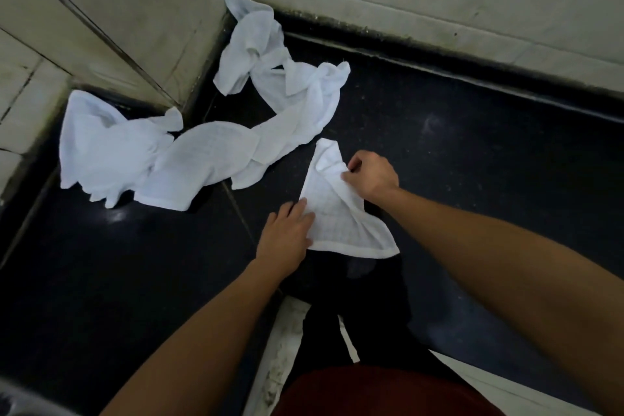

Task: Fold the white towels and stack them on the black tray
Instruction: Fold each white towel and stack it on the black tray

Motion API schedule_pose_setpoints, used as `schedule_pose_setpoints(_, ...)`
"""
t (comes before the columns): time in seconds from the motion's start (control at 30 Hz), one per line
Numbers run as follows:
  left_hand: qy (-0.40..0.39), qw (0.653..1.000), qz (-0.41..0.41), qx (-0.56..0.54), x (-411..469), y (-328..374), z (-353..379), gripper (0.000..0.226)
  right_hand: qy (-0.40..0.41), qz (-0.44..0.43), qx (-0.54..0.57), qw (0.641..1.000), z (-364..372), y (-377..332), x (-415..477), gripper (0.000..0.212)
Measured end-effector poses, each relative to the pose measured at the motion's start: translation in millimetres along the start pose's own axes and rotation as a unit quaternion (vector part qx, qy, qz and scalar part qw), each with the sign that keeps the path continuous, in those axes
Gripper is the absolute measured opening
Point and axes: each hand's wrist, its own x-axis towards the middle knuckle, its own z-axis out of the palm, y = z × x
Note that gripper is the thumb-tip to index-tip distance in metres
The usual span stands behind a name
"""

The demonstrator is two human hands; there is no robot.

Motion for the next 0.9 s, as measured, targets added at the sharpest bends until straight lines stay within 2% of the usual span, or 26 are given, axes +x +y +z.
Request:
schedule_pose_setpoints(0.1, 0.004, 1.0, 0.015, 0.004, 0.6, -3.2, -2.1, 0.05, 0.024, 0.038, 0.091, 0.995, -19.1, 8.7, 5.3, 0.008)
schedule_pose_setpoints(0.2, -0.001, 1.0, 0.022, 0.02, 3.5, -5.0, -3.1, 0.047, 0.06, 0.083, 0.222, 0.97, -34.0, 13.4, 15.5, 0.017)
schedule_pose_setpoints(0.27, -0.004, 0.999, 0.023, 0.023, 5.3, -3.8, -4.2, 0.046, 0.087, 0.111, 0.253, 0.957, -41.9, 19.9, 22.3, 0.019)
schedule_pose_setpoints(0.47, -0.01, 0.999, 0.027, 0.028, 7.3, -4.8, -2.6, 0.046, 0.108, 0.125, 0.051, 0.985, -55.2, 50.8, 32.0, 0.015)
schedule_pose_setpoints(0.6, -0.012, 0.998, 0.039, 0.038, 9.7, -6.9, -6.9, 0.045, 0.131, 0.041, -0.115, 0.984, -54.9, 47.3, 27.0, 0.032)
schedule_pose_setpoints(0.7, 0.024, 0.998, 0.052, 0.031, 22.5, -11.1, -18.8, 0.036, 0.139, -0.039, -0.138, 0.98, -57.3, 44.6, 7.6, 0.034)
schedule_pose_setpoints(0.8, 0.063, 0.994, 0.084, 0.019, 55.2, -6.5, -38.3, 0.032, 0.049, -0.115, -0.156, 0.98, -44.7, 44.3, -26.8, 0.027)
schedule_pose_setpoints(0.9, 0.008, 0.995, 0.09, 0.034, 88.7, -0.6, -51.7, 0.042, -0.07, -0.166, -0.227, 0.957, -22.3, 48.9, -69.7, 0.03)
